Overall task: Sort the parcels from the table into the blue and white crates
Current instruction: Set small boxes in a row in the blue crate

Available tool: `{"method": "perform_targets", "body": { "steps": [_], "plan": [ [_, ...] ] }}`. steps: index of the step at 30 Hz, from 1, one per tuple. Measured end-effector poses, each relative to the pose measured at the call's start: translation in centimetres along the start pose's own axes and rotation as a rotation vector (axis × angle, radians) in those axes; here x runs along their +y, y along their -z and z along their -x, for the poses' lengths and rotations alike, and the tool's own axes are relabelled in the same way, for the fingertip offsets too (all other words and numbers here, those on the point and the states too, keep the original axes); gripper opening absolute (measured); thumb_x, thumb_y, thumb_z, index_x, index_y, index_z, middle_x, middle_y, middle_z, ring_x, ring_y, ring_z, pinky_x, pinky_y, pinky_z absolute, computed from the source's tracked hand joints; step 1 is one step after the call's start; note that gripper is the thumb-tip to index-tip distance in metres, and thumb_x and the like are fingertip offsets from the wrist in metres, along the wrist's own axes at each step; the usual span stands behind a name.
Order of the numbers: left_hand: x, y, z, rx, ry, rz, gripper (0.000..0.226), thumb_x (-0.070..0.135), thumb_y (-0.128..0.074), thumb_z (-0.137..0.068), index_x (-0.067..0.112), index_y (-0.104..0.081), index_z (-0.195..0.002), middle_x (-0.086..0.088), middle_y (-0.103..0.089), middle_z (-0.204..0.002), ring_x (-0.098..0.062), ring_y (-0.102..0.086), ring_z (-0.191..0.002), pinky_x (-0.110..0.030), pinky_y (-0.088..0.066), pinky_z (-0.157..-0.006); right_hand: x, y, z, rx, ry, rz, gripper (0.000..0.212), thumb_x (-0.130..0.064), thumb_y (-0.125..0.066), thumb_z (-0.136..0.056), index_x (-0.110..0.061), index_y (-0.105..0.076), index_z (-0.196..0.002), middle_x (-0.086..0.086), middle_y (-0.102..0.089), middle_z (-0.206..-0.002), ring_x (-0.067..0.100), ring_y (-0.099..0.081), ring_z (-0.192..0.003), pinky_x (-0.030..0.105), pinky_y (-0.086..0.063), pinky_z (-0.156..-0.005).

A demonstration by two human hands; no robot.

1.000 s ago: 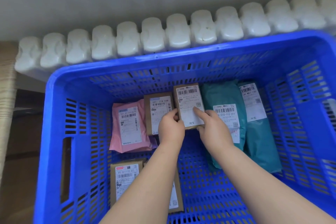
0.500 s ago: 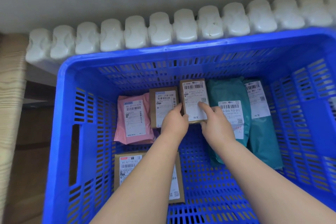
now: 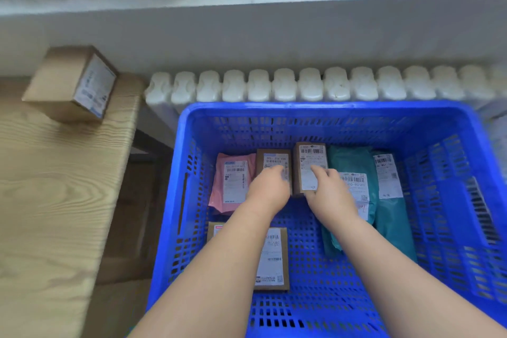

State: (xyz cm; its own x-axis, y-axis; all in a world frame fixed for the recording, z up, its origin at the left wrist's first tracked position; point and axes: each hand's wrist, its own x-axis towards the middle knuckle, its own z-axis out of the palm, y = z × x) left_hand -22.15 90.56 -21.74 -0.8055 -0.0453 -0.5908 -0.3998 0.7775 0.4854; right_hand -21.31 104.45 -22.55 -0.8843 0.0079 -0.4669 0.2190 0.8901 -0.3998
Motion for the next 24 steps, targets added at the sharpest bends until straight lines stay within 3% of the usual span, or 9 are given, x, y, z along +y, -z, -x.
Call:
{"method": "perform_targets", "body": {
  "steps": [9,14,17,20,22,24],
  "plan": [
    [-4.0,10.5,10.7,0.296,-0.012,0.086,0.039,0.018,-0.044,-0.098,0.026,-0.056,-0.134,-0.002,-0.056,-0.136,-0.026,-0.053,-0.125,-0.037,-0.044,-0.101,-11.3,3.3,6.6,0.0,0.252,0.021,0.058,-0.019,-0.058,-0.094,-0.02,-0.039,-0.149,0.007,-0.042,-0.146,0.027,-0.04,-0.135,0.036,-0.036,-0.108],
    [-8.2,15.3,15.3,0.436,-0.009,0.119,0.037,0.018,-0.042,-0.098,0.026,-0.06,-0.13,0.0,-0.059,-0.133,-0.022,-0.057,-0.12,-0.034,-0.046,-0.099,-18.1,4.1,10.0,0.065,0.384,0.042,0.054,-0.025,-0.057,-0.096,-0.023,-0.041,-0.148,0.003,-0.042,-0.148,0.023,-0.039,-0.136,0.036,-0.038,-0.107],
    [-11.8,17.8,17.6,0.481,0.022,0.107,0.035,0.018,-0.044,-0.097,0.025,-0.061,-0.127,-0.001,-0.06,-0.128,-0.023,-0.057,-0.117,-0.033,-0.047,-0.094,-22.3,3.8,12.5,0.09,0.448,0.046,0.053,-0.026,-0.056,-0.098,-0.024,-0.04,-0.149,0.0,-0.04,-0.149,0.02,-0.04,-0.136,0.035,-0.042,-0.102],
    [-16.3,20.3,19.9,0.515,0.054,0.137,0.036,0.017,-0.045,-0.098,0.024,-0.06,-0.129,-0.002,-0.061,-0.129,-0.024,-0.057,-0.117,-0.032,-0.047,-0.094,-26.5,2.5,15.2,0.109,0.494,0.069,0.052,-0.028,-0.054,-0.099,-0.026,-0.04,-0.148,-0.002,-0.04,-0.149,0.018,-0.046,-0.129,0.031,-0.047,-0.087],
    [-19.0,21.9,21.6,0.53,0.064,0.149,0.037,0.018,-0.044,-0.099,0.024,-0.059,-0.132,-0.002,-0.059,-0.132,-0.024,-0.056,-0.119,-0.032,-0.047,-0.094,-29.0,1.3,16.9,0.12,0.513,0.068,0.052,-0.028,-0.054,-0.099,-0.026,-0.041,-0.148,-0.002,-0.04,-0.148,0.017,-0.051,-0.123,0.027,-0.044,-0.078],
    [-22.3,23.8,23.3,0.532,0.063,0.143,0.038,0.018,-0.042,-0.1,0.024,-0.057,-0.134,-0.002,-0.058,-0.134,-0.024,-0.056,-0.119,-0.032,-0.047,-0.094,-32.0,-0.6,18.8,0.134,0.52,0.061,0.052,-0.029,-0.055,-0.098,-0.027,-0.041,-0.148,-0.001,-0.04,-0.149,0.017,-0.053,-0.121,0.025,-0.042,-0.078]
  ]
}}
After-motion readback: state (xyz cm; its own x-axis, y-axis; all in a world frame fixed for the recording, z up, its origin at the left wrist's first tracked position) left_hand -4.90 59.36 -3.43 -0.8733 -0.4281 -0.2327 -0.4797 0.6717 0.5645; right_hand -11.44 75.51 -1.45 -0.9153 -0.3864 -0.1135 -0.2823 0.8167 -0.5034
